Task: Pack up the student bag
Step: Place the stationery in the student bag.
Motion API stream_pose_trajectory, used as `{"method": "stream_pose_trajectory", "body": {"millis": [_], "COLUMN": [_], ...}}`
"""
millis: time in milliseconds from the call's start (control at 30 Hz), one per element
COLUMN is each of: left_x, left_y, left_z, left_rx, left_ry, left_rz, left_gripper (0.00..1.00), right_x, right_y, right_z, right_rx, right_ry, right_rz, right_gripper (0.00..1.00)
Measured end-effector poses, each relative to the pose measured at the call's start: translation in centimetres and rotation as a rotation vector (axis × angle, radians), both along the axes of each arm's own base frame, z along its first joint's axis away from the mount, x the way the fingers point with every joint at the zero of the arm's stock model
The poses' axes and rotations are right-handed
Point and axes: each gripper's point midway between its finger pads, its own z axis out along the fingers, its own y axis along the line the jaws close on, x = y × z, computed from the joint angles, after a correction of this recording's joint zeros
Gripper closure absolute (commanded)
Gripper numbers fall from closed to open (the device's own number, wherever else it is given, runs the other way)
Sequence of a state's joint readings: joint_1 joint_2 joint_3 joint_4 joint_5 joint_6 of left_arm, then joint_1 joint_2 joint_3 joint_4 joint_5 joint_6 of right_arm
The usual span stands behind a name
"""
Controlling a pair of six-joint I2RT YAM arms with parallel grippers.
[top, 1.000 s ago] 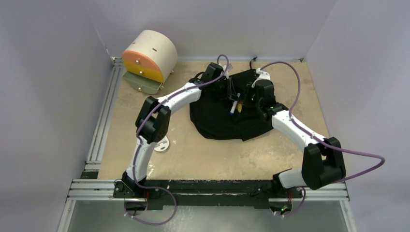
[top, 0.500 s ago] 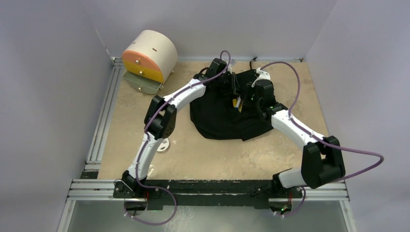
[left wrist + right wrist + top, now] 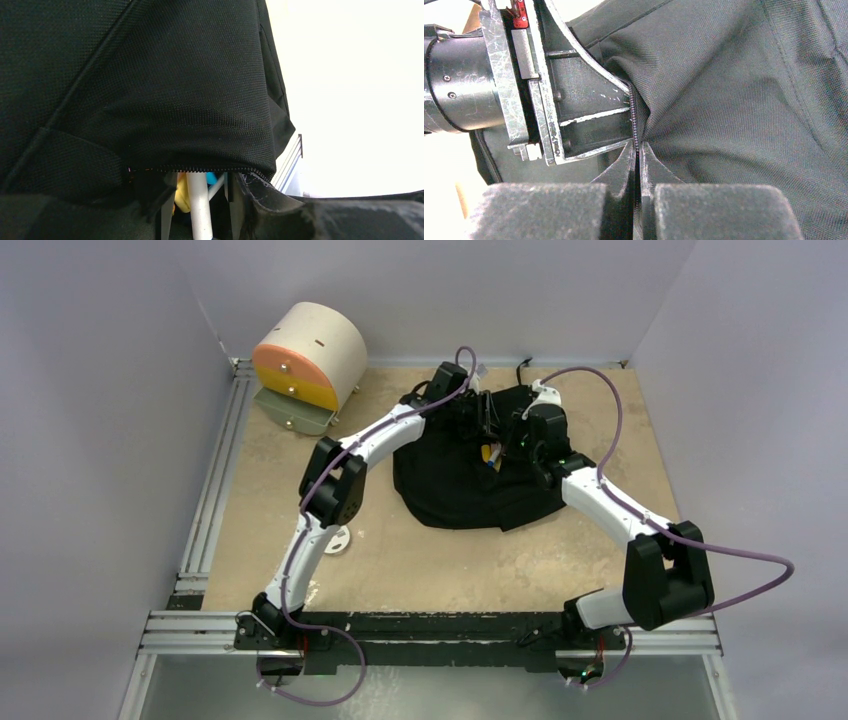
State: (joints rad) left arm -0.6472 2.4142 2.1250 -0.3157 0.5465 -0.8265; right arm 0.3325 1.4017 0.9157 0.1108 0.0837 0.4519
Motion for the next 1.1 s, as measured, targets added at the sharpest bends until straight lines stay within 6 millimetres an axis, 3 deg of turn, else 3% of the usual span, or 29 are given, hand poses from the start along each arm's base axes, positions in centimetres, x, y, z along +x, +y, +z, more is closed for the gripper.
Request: {"method": "stream_pose_trajectory", "body": {"millis": [600, 733, 1100], "left_x": [-1.4, -2.6, -5.5], "left_y": [2.7, 3.3, 3.2], "left_z": [2.0, 2.1, -0.4], "left_rx": [0.038, 0.036, 0.049], "left_ry": [-0.086, -0.091, -0.036], "left_rz": [0.013, -0.008, -0.065], "left_gripper": [0.64, 0.65, 0.69], "right_x": [-0.3, -0.3, -0.2], "right_y": [0.3, 0.4, 0.5], "right_z": [-0.2, -0.2, -0.6], "right_rx": [0.008, 0.011, 0.02], "right_ry": [0.011, 0.013, 0.027], "right_rz": [0.017, 0.018, 0.013], "right_gripper": [1.0, 1.0, 1.0]}}
